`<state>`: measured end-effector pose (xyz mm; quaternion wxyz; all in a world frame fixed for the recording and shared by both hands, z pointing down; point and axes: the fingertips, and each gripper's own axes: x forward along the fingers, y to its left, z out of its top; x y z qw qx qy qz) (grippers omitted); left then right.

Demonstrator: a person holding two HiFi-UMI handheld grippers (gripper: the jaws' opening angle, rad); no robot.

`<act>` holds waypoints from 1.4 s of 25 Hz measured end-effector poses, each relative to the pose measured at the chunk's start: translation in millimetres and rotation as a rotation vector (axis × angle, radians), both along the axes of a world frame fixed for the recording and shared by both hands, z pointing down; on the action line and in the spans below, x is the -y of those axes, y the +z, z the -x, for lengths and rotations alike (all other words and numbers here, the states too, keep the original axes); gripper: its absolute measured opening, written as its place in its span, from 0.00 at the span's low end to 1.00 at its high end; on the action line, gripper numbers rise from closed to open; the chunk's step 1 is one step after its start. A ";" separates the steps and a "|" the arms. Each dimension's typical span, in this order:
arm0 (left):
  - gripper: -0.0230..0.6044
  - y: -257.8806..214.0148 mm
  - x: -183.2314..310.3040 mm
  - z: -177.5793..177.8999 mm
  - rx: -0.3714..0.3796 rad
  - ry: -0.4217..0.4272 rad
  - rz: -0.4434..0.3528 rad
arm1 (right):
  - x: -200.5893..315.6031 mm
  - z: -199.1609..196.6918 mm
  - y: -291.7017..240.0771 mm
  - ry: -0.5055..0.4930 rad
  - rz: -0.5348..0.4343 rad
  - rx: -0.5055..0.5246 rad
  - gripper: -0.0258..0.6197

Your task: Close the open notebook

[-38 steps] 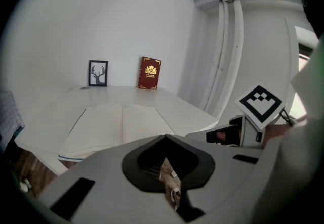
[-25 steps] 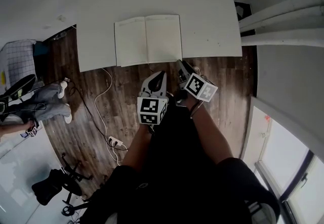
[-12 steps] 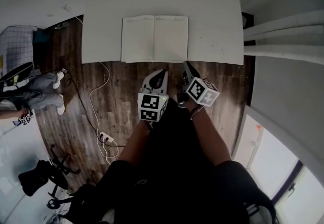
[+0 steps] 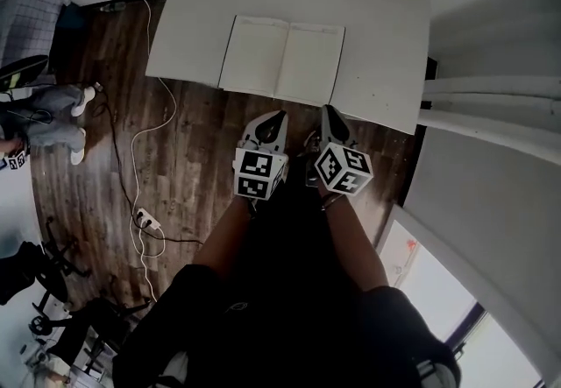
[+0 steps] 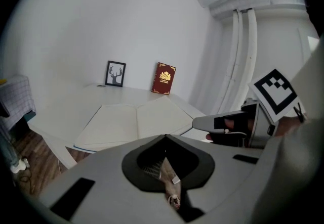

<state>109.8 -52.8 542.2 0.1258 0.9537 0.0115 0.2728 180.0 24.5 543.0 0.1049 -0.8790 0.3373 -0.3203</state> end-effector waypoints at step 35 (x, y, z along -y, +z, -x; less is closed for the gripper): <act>0.04 -1.1 111.2 86.6 -0.022 -0.474 0.049 | 127.2 44.9 -67.5 -0.458 0.164 -0.341 0.10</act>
